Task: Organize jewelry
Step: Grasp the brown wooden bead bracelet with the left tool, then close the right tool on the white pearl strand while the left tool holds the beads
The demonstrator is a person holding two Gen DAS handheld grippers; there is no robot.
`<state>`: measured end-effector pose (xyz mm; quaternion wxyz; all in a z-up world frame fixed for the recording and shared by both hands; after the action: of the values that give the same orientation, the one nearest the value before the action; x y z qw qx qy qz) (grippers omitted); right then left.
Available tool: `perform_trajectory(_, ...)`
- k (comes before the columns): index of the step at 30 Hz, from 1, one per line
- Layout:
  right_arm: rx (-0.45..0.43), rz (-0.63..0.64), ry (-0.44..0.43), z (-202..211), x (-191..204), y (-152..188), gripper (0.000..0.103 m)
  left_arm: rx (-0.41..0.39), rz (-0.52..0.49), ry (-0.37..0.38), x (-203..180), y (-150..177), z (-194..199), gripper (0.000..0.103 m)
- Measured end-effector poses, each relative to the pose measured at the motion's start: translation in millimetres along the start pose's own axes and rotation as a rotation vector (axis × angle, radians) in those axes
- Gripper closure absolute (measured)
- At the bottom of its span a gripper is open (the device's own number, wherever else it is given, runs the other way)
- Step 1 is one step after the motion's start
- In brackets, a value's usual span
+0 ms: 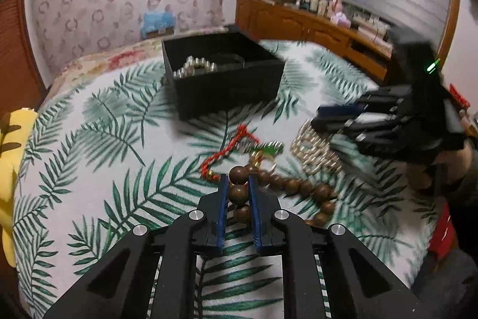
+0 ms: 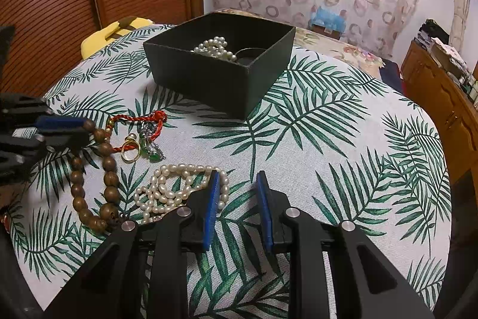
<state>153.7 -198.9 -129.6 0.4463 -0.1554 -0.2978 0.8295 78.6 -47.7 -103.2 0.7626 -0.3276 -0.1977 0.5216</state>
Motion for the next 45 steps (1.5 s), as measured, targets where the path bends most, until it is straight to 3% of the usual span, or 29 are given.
perform_trajectory(14,0.021,0.023,-0.009,-2,5,-4,0.079,-0.119,-0.02,-0.021,-5,-21,43,0.091)
perform_trajectory(18,0.032,0.037,-0.032,-5,12,-7,0.093,-0.124,-0.009,-0.019,-3,-21,44,0.091)
perform_trajectory(23,0.033,0.071,-0.016,-3,20,-8,0.095,-0.121,-0.004,-0.021,-1,-18,44,0.091)
perform_trajectory(24,0.023,0.07,-0.008,-1,20,-9,0.103,-0.122,-0.002,-0.022,0,-18,44,0.091)
perform_trajectory(28,-0.003,0.058,-0.011,10,17,-15,0.103,-0.121,0.007,-0.024,3,-17,43,0.091)
perform_trajectory(45,0.037,0.048,-0.011,5,9,-9,0.102,-0.114,0.01,-0.024,6,-16,40,0.091)
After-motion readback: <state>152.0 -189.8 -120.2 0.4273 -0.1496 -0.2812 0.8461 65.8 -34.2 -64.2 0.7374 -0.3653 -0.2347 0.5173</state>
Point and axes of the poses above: each gripper's, at about its wrist camera, not at the fingertips, and z roughly against the way its jaws point, x to its left, y to its underside, the point moved 4 cm from there along -z, roughly the way its jaws point, and after that the axes turned 3 degrees about -z, right-handed, at the moved point
